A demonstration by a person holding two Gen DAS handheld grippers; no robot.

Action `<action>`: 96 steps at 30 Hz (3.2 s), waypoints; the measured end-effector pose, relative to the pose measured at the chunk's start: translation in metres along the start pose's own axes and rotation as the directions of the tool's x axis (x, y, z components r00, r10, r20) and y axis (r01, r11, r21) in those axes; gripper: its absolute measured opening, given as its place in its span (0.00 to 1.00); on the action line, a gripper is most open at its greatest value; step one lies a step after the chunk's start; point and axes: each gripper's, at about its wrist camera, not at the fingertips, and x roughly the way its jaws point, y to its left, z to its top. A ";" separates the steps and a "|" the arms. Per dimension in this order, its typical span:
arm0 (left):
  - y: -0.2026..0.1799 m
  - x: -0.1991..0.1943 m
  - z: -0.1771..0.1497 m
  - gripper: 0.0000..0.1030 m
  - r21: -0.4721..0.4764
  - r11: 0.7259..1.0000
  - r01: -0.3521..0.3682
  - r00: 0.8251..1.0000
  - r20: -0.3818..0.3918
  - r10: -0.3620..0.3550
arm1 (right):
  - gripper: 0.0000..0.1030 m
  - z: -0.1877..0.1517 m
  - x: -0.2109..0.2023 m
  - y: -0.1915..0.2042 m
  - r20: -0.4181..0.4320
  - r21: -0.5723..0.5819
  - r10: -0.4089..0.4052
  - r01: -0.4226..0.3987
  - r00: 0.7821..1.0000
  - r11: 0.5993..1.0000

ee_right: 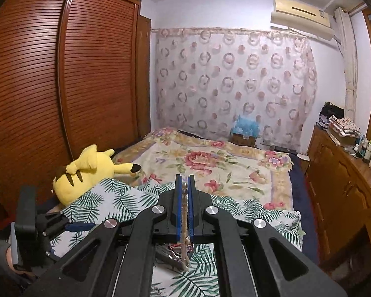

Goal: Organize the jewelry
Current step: 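Carry the jade bangle and pearl strand over the black box with both tools, then lower the jade bangle into the box and open the left tool while the right tool releases the pearls, then grasp the green-bead chain with the right tool while the left tool moves toward the gold charm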

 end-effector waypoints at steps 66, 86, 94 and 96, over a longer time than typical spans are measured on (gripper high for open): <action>-0.008 0.111 0.050 0.67 0.022 0.996 -0.085 0.990 -0.108 0.087 | 0.22 -0.118 0.107 -0.047 -0.263 0.128 0.050 -0.016 0.963 0.992; -0.010 0.139 0.053 0.68 0.017 0.994 -0.104 0.984 -0.142 0.105 | 0.22 -0.147 0.089 -0.053 -0.259 0.115 0.011 0.020 0.966 0.993; -0.005 0.102 0.031 0.71 0.001 0.998 -0.061 0.992 -0.114 0.061 | 0.22 -0.156 0.072 -0.035 -0.242 0.109 0.043 -0.017 0.969 0.994; -0.003 0.093 0.023 0.71 -0.003 0.998 -0.056 0.992 -0.111 0.055 | 0.22 -0.161 0.070 -0.026 -0.245 0.105 0.062 -0.037 0.968 0.994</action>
